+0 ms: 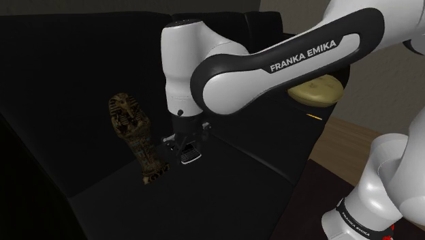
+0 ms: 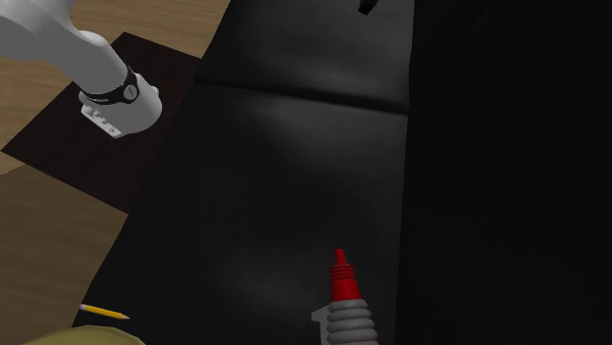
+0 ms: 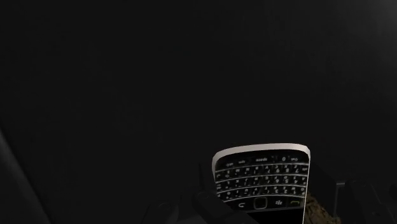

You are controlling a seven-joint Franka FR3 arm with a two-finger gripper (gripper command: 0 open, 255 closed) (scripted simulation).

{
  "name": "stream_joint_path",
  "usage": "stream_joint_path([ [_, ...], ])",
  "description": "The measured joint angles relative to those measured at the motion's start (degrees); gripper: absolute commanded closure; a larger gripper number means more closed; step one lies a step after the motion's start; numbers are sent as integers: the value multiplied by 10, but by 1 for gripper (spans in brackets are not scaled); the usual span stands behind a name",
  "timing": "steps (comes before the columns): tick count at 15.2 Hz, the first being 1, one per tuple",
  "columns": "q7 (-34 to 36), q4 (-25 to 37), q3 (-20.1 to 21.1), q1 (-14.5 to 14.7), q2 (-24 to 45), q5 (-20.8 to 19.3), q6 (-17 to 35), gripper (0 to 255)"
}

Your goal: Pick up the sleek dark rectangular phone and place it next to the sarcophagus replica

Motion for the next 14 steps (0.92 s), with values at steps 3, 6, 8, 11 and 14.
stream_joint_path([
  [3, 3, -15, 1, 1, 8, -3, 22, 255],
  [6, 5, -31, 1, 2, 17, -6, 47, 255],
  [8, 8, -36, 1, 2, 25, -9, 60, 255],
  [11, 10, -50, 1, 3, 34, -13, 82, 255],
  [14, 13, -61, 0, 3, 45, -17, 104, 255],
])
